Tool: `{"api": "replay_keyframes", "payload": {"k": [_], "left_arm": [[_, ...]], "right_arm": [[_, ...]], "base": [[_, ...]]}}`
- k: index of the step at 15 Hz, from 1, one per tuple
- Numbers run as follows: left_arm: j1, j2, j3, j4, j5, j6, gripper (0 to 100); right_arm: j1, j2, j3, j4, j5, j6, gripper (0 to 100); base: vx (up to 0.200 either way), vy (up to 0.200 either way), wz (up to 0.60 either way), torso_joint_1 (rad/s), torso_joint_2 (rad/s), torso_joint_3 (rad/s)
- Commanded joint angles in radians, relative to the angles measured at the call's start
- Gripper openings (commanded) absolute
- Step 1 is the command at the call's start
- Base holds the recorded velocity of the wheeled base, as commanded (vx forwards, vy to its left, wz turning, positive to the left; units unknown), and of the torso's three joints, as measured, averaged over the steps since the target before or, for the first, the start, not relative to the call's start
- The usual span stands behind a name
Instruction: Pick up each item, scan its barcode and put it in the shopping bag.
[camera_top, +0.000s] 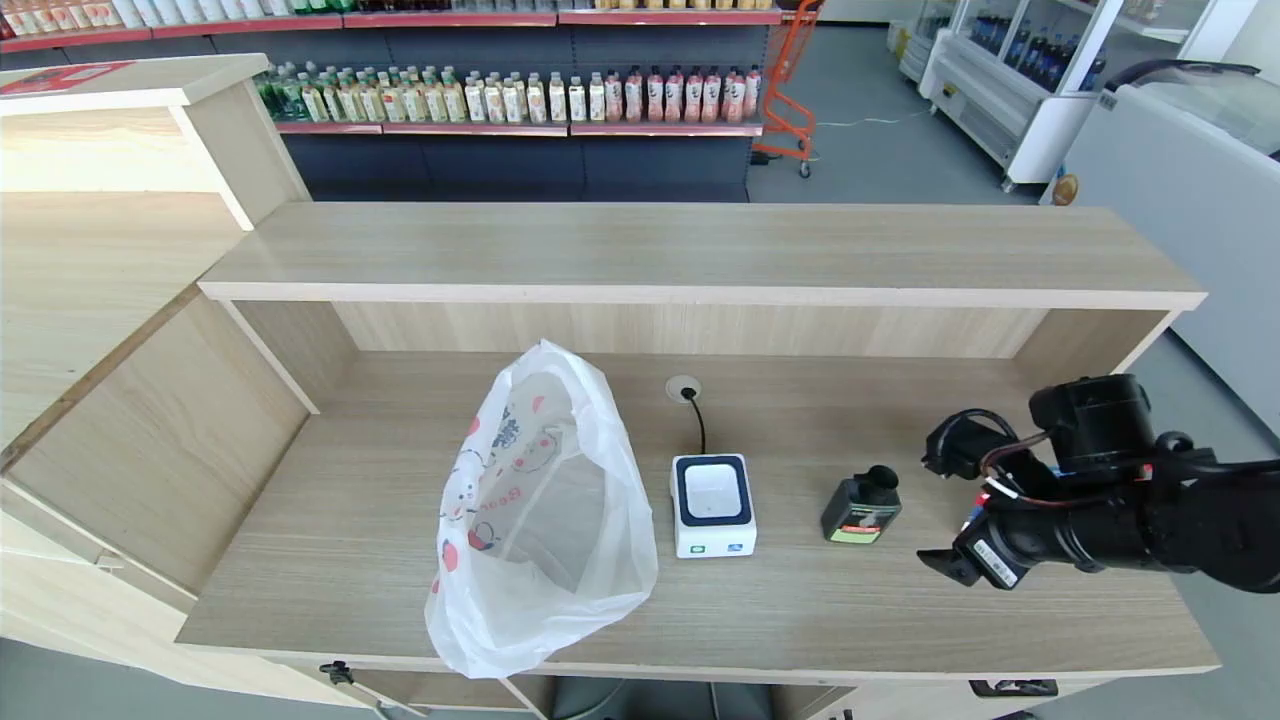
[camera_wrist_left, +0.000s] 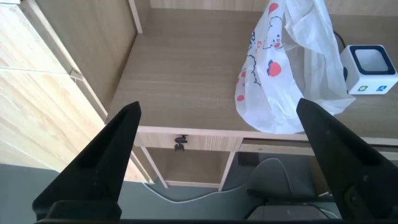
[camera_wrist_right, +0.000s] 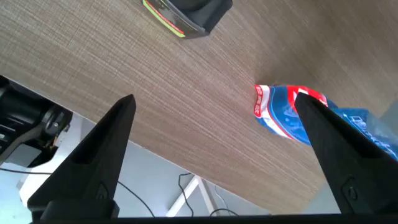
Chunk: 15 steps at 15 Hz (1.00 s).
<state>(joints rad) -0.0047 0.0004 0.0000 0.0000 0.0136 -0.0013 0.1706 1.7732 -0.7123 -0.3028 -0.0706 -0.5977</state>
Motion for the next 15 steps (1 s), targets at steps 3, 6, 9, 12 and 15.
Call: {"api": "replay_keyframes", "payload": {"k": [3, 6, 9, 12, 15], "left_arm": [[0.0, 0.0, 0.0, 0.0, 0.0, 0.0, 100], [0.0, 0.0, 0.0, 0.0, 0.0, 0.0, 100], [0.0, 0.0, 0.0, 0.0, 0.0, 0.0, 100], [0.0, 0.0, 0.0, 0.0, 0.0, 0.0, 100], [0.0, 0.0, 0.0, 0.0, 0.0, 0.0, 100]], "right_arm": [[0.047, 0.212, -0.065, -0.111, 0.002, -0.022, 100], [0.047, 0.261, -0.121, -0.114, 0.005, -0.021, 100], [0.056, 0.302, -0.196, -0.113, 0.097, -0.017, 100], [0.067, 0.35, -0.276, -0.113, 0.109, -0.017, 100], [0.069, 0.374, -0.288, -0.113, 0.111, -0.021, 100]], "base": [[0.0, 0.0, 0.0, 0.0, 0.0, 0.0], [0.0, 0.0, 0.0, 0.0, 0.0, 0.0], [0.0, 0.0, 0.0, 0.0, 0.0, 0.0], [0.0, 0.0, 0.0, 0.0, 0.0, 0.0], [0.0, 0.0, 0.0, 0.0, 0.0, 0.0]]}}
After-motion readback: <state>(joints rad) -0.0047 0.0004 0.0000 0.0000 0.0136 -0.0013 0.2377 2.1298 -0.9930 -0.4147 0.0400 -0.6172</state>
